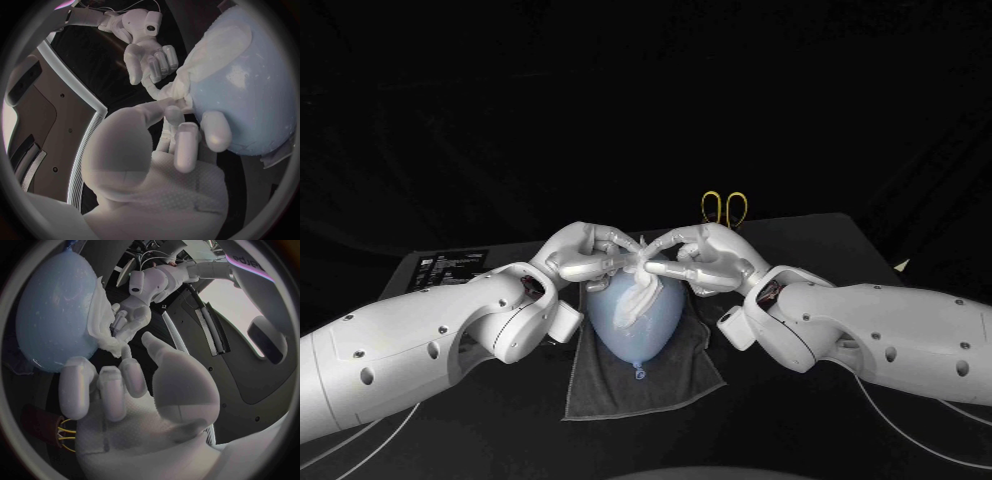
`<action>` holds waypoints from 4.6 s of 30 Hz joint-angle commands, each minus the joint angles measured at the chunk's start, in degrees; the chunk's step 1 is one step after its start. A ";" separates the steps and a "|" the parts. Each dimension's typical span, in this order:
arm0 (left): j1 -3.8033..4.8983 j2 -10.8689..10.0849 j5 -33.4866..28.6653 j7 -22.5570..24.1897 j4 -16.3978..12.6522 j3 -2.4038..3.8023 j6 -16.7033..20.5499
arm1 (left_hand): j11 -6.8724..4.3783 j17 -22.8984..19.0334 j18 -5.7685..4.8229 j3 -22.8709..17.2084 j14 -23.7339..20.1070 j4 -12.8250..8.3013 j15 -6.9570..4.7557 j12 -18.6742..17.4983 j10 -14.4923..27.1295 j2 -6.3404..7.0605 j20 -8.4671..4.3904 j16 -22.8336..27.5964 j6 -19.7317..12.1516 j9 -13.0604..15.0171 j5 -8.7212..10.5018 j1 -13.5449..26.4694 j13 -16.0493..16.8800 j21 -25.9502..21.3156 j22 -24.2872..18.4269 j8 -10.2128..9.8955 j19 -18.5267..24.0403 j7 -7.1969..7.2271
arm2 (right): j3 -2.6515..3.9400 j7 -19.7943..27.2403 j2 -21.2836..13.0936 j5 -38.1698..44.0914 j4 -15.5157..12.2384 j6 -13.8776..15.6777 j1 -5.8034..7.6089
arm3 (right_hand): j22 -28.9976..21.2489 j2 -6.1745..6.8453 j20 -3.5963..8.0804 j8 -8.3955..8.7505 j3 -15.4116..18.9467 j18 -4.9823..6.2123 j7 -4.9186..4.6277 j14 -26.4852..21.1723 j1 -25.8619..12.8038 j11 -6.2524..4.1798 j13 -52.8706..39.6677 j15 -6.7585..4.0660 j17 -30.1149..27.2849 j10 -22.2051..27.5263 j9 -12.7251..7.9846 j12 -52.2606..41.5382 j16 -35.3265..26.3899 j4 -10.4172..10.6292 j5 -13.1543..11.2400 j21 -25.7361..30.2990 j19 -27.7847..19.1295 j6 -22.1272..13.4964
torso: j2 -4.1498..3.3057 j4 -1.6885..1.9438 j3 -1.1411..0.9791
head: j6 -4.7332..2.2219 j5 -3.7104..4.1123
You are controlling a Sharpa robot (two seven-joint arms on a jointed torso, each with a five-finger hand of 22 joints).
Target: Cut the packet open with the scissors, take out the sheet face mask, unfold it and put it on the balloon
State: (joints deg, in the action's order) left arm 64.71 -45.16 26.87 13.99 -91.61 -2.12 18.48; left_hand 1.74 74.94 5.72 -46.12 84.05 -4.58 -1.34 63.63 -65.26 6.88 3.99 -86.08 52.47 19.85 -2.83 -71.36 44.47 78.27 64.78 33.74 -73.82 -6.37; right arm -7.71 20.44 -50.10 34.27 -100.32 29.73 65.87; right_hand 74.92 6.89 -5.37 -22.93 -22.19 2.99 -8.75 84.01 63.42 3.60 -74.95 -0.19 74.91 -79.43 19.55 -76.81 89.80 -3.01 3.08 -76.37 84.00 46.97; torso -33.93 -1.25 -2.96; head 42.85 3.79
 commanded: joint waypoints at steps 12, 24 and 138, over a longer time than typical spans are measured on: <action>-0.04 -0.06 -0.96 0.46 -0.11 0.00 -0.94 | 0.05 5.11 -0.34 -0.06 2.35 -0.08 -0.38 0.41 -0.52 -0.02 -0.02 -0.28 0.09 3.42 -0.20 0.59 0.14 0.23 0.13 1.15 -0.30 0.00 | 0.03 -3.06 0.18 9.14 0.71 9.63 -0.28 | 11.11 -1.03 -0.60 1.38 0.01 -0.04 0.04 5.99 3.36 0.39 -1.90 0.28 15.09 0.01 -0.76 -0.17 0.20 -1.08 -0.31 0.12 0.26 1.79 | -0.01 0.01 0.03 | 0.18 -0.03; -0.04 -0.21 -1.28 0.49 -0.06 0.00 -0.94 | 0.03 5.19 -0.35 -0.07 2.38 -0.12 -0.39 0.45 -0.60 -0.01 -0.03 -0.31 0.09 3.44 -0.21 0.60 0.22 0.26 0.19 1.20 -0.34 0.03 | 0.03 -5.02 -0.36 13.01 0.33 11.65 -0.69 | 11.18 -0.85 -0.42 1.20 0.41 -0.07 0.51 5.99 3.86 0.01 -1.99 -0.01 15.09 -0.15 -0.85 -0.27 0.20 -1.33 -0.32 -0.15 0.40 3.80 | 0.04 -0.05 -0.02 | 0.24 -0.14; -0.01 -3.02 -5.79 3.52 -0.79 -0.03 -2.11 | 3.42 -22.33 4.64 7.91 -11.74 0.42 2.50 -22.75 11.15 1.13 2.55 14.52 -6.43 -1.33 -0.10 -2.52 -23.46 -19.06 -28.29 -2.71 16.69 -3.56 | 0.03 -9.96 3.36 9.48 2.03 14.36 -1.68 | 12.46 -10.46 1.32 -1.00 -11.45 -1.02 2.70 5.99 7.03 -2.00 -11.64 -1.84 15.09 -7.85 7.83 -9.15 0.20 -1.53 -0.30 -4.82 2.42 7.33 | 0.04 -0.02 0.01 | 0.75 0.18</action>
State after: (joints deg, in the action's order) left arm 64.68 -48.22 21.58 16.83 -92.24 -2.19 17.23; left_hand 5.04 52.51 9.22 -38.29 72.46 -3.75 1.04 41.21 -53.75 8.14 6.52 -71.65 46.11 18.57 -2.88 -73.31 21.07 59.30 36.33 31.24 -56.60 -9.59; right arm -7.72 8.98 -46.80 44.61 -98.26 43.77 64.21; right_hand 74.95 -3.01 -4.34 -23.39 -33.23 2.09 -6.44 83.93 69.85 2.05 -74.90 -1.53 74.91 -84.03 26.70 -85.71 89.76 -4.51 2.45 -80.92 83.99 53.40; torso -33.91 -1.25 -2.94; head 43.59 4.04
